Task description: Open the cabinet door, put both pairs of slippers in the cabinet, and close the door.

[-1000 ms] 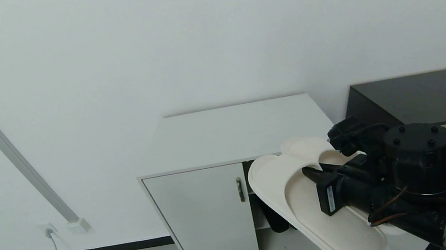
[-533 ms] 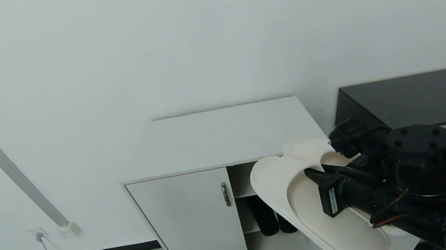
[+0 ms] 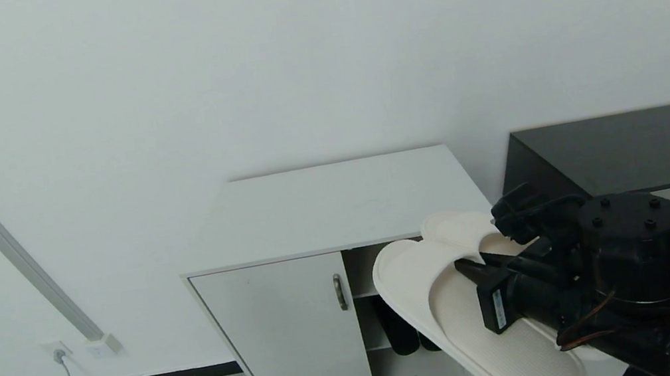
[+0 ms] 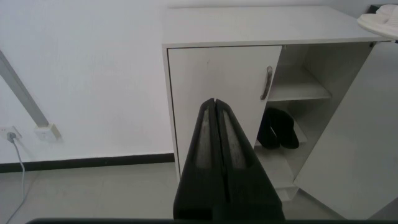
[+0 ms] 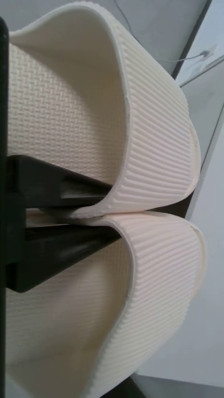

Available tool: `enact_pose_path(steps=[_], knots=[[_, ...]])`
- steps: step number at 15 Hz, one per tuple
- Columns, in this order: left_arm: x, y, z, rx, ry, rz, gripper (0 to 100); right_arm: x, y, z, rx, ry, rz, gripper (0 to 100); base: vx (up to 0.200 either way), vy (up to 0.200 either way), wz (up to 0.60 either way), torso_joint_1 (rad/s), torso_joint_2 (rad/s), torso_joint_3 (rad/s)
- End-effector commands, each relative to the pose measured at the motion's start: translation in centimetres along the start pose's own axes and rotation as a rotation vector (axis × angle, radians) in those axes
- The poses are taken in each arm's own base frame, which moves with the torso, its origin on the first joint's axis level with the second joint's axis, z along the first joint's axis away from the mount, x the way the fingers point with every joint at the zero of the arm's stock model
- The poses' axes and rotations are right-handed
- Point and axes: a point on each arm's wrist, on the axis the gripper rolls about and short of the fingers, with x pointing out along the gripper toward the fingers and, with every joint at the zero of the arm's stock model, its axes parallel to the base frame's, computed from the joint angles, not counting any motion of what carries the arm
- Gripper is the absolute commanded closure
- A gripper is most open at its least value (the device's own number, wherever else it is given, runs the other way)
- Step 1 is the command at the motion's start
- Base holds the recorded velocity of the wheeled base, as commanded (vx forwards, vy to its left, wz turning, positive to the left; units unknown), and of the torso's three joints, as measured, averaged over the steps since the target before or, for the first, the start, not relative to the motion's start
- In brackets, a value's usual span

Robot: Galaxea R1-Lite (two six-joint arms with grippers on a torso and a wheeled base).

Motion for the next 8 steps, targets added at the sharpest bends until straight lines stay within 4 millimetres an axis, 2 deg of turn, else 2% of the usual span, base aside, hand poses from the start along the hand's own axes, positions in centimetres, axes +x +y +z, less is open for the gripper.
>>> enact_pose_path(steps=[1, 6, 8], knots=[[0.01, 0.00, 0.00, 0.000, 0.001, 0.000, 100, 0.02, 0.02, -0.09, -0.001, 0.001, 0.000, 100, 0.000, 0.000, 0.00, 0.000, 0.00, 0.000], [0.01, 0.00, 0.00, 0.000, 0.001, 0.000, 100, 0.01, 0.01, -0.16, 0.000, -0.002, 0.001, 100, 0.000, 0.000, 0.00, 0.000, 0.00, 0.000], [0.01, 0.00, 0.00, 0.000, 0.001, 0.000, 100, 0.05, 0.02, -0.29, -0.001, 0.004, 0.000, 100, 0.000, 0.000, 0.00, -0.107, 0.24, 0.139]])
